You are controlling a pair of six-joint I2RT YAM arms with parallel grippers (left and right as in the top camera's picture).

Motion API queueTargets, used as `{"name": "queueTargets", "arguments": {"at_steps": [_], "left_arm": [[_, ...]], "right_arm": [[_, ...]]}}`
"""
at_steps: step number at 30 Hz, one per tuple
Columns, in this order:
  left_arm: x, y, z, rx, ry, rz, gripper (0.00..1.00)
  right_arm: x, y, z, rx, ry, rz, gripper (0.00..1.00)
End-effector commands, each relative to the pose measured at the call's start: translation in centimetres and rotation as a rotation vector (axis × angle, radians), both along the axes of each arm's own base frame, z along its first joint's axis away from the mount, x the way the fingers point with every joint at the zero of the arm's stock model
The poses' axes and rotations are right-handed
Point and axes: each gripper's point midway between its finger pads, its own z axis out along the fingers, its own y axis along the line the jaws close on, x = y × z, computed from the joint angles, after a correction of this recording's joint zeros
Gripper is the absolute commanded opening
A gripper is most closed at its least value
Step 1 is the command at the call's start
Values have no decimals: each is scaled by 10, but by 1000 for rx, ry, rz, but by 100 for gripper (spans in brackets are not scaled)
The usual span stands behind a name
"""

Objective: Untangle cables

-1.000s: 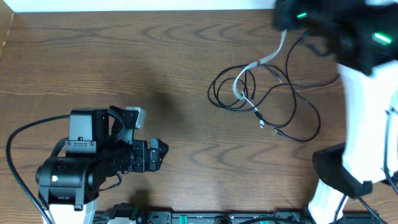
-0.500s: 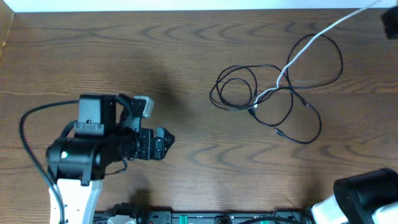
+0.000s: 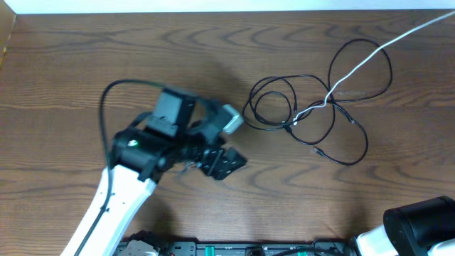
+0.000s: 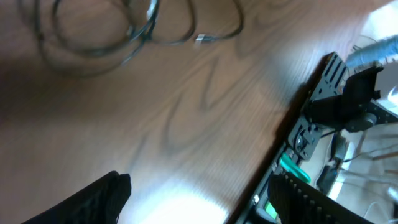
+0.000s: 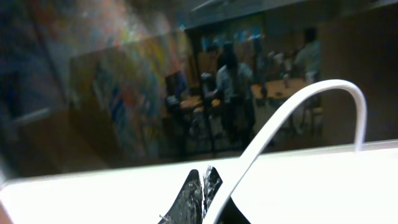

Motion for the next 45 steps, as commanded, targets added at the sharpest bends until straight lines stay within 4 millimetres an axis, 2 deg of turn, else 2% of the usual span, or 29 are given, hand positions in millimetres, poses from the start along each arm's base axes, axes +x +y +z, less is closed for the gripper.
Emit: {"name": "queueTargets", "arguments": {"at_steps": [1,3,5,9,11,21,25,27,35,40,42,44,45], "left_arm": [[27,-12,-17,58,-83,-18,74],[46,-20,-33,85,-105,-15,74],[56,-25,-48,111,-145,-87,74],[63,-29,-90,207,-312,-420,76],[77,-37,-105,211,-364,-468,76],[125,-79,-133,140,-520,-470,75],[136,-90,-150,117,-505,-428,74],[135,-94,-159,104,-477,-423,74],[98,-119,-203,59,-349,-529,72],[82,-132,-208,55,-343,-575,72],[79,-135,-208,53,-343,-583,66],[77,-136,-209,54,-338,-588,38],[74,-133,-211,63,-317,-590,8]], "right_arm": [[-5,21,-5,-39,11,123,1],[-4,22,-12,-46,40,130,1],[-3,23,-18,-50,65,130,1],[-2,24,-34,-62,129,135,1],[0,24,-43,-69,164,136,1],[0,37,-53,-82,205,212,1],[0,37,-58,-85,225,212,1],[1,38,-59,-85,230,211,1],[1,38,-50,-80,193,211,1],[1,38,-51,-81,196,211,1],[1,38,-51,-80,195,211,1],[1,37,-49,-79,188,211,1],[0,37,-45,-77,172,209,1]]}}
